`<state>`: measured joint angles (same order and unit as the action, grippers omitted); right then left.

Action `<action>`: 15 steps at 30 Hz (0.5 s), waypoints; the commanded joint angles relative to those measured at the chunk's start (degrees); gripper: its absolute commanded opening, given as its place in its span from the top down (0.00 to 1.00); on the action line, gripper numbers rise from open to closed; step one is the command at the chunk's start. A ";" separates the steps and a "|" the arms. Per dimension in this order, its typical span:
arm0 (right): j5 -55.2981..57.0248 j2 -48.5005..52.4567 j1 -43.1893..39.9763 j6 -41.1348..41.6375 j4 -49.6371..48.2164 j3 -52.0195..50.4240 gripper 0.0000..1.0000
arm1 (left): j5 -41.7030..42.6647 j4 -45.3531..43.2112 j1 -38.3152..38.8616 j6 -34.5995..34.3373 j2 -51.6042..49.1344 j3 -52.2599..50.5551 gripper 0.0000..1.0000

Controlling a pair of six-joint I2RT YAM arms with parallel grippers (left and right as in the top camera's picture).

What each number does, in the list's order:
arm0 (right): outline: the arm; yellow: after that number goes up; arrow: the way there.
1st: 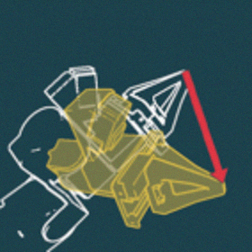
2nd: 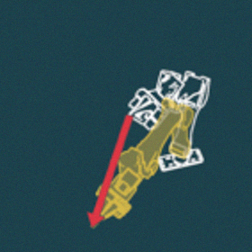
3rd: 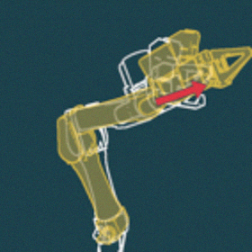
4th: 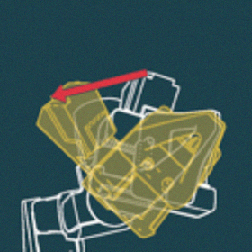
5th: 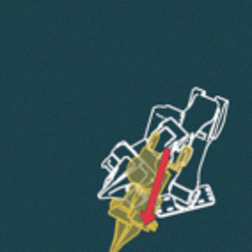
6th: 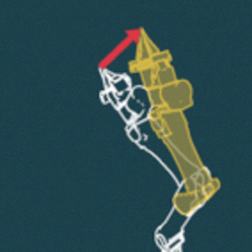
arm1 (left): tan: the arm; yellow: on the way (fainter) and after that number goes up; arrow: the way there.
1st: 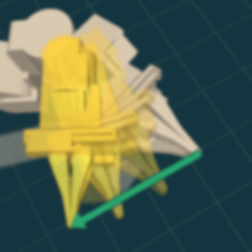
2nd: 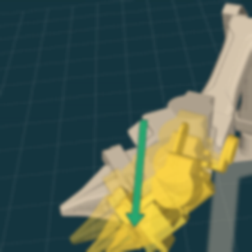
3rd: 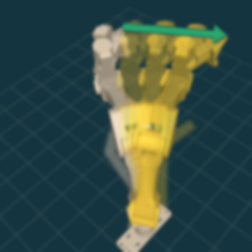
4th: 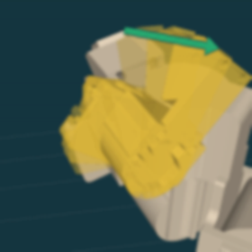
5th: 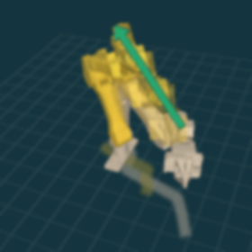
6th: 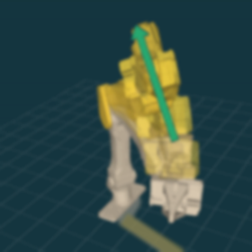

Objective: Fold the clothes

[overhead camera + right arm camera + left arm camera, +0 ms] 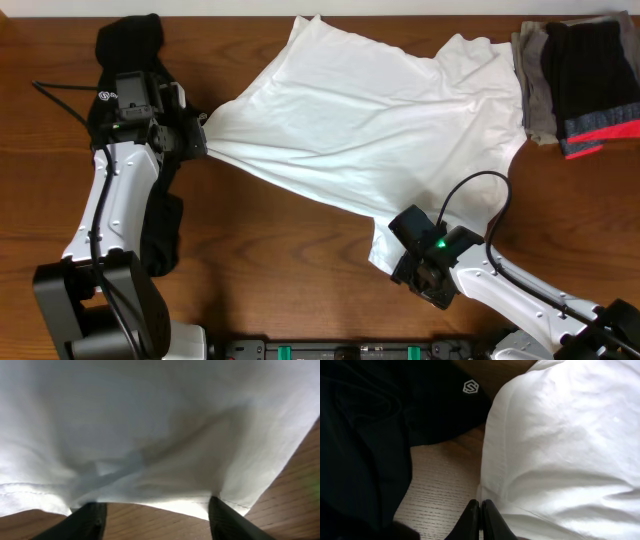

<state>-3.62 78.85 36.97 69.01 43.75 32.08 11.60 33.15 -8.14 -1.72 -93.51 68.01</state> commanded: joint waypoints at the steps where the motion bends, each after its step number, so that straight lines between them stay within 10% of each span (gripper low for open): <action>1: 8.85 3.17 -0.59 0.72 -3.72 -3.96 0.34 | -0.72 -0.13 -0.20 -0.57 0.92 -0.13 0.94; 8: 9.77 3.17 -0.59 0.87 -3.91 -3.98 0.46 | -0.72 -0.11 -0.20 -0.57 0.92 -0.13 0.94; 15: 11.17 3.17 -0.59 0.83 -4.59 -4.28 0.97 | -0.72 -0.31 -0.20 -0.57 0.92 -0.13 0.94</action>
<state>0.43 78.61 36.97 70.13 44.16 31.83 11.60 33.08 -8.14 -1.72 -93.51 68.01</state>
